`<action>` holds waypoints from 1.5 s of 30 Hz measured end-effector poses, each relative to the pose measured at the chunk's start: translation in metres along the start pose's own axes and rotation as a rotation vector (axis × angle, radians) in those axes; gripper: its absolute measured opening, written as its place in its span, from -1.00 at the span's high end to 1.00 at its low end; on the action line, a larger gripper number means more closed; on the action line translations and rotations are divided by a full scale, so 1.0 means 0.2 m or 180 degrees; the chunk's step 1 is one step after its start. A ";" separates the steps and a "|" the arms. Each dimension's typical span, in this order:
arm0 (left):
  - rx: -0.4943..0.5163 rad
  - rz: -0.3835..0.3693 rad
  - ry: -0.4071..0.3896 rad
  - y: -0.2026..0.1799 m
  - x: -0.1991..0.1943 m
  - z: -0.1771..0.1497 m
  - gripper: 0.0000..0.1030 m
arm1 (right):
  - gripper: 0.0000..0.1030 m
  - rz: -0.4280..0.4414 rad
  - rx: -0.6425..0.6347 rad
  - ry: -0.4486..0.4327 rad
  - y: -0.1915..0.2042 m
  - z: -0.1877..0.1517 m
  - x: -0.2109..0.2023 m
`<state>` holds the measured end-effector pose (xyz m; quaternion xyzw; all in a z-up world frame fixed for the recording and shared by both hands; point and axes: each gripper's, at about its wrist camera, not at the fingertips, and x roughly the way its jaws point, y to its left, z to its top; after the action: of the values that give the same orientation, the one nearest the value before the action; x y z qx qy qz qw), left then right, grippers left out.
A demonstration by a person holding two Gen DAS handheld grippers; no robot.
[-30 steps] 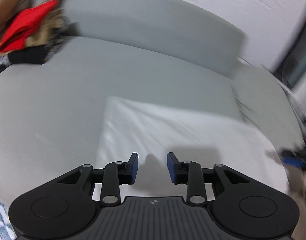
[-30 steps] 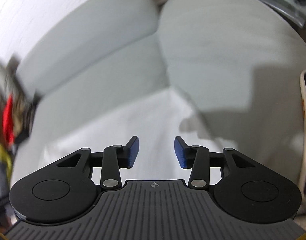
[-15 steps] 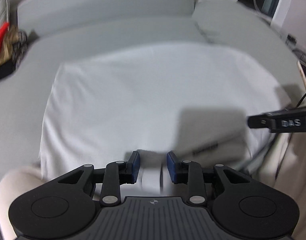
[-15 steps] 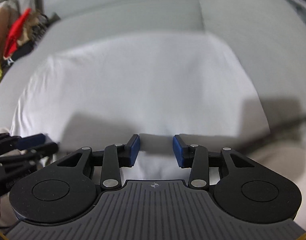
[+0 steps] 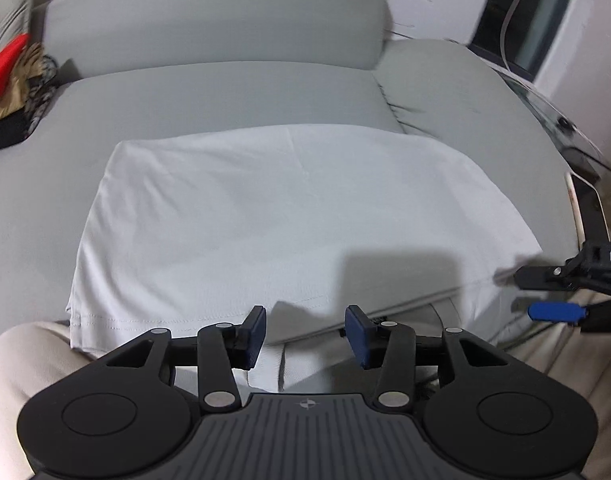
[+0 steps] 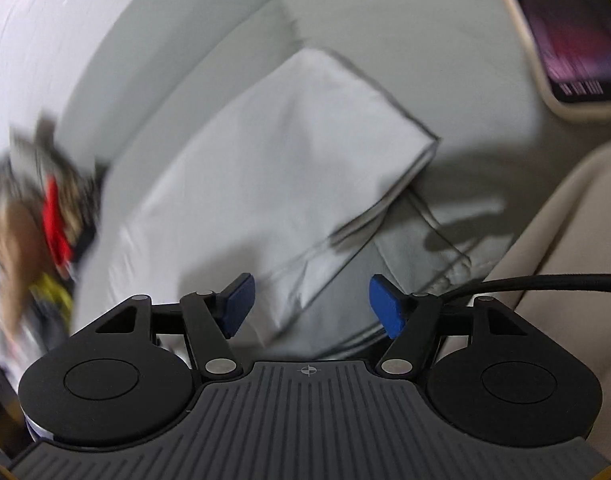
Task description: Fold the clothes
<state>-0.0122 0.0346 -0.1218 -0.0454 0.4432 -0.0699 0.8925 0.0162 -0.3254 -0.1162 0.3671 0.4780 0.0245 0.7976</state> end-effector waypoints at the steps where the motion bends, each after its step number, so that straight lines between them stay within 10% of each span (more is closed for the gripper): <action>1: -0.0029 0.0019 -0.0006 0.01 0.00 0.00 0.17 | -0.25 0.0051 0.0152 -0.0040 -0.03 0.01 0.02; 11: -0.0281 0.0179 0.0027 0.04 0.05 0.04 0.17 | -0.17 0.0319 0.1181 -0.0438 -0.25 0.09 0.21; 26: -0.0306 0.0133 0.0100 0.06 0.09 0.02 0.14 | -0.07 0.0499 0.0768 -0.0826 -0.28 0.15 0.39; 32: -0.0239 0.0119 0.0112 0.05 0.10 0.01 0.13 | 0.79 0.0409 0.0721 -0.0780 -0.27 0.14 0.37; 45: -0.0297 -0.0217 0.0001 0.18 -0.03 0.08 0.08 | 0.91 -0.0722 -0.0714 -0.0974 0.43 0.08 0.15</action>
<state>0.0001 0.0712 -0.1114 -0.1020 0.4444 -0.0795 0.8865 0.0718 -0.2597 -0.0807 0.2195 0.3839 -0.0683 0.8943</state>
